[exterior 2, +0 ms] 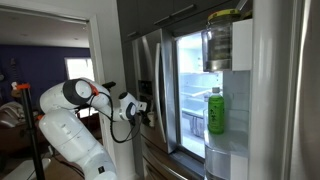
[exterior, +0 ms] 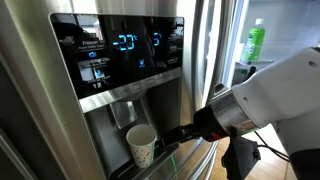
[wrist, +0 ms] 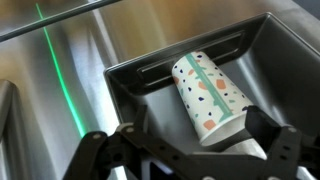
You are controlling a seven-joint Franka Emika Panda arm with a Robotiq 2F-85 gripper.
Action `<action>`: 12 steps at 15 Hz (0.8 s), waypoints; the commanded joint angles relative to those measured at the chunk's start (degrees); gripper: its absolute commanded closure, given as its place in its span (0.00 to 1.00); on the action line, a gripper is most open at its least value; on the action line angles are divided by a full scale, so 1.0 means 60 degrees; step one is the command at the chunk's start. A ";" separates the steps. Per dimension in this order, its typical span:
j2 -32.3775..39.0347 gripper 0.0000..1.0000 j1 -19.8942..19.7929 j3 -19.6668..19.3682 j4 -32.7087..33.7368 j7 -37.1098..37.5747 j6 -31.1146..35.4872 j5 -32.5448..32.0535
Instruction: Put the cup into the fridge
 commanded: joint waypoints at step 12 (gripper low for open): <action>0.1019 0.00 -0.1493 0.1099 0.0938 0.0603 0.0682 -0.0087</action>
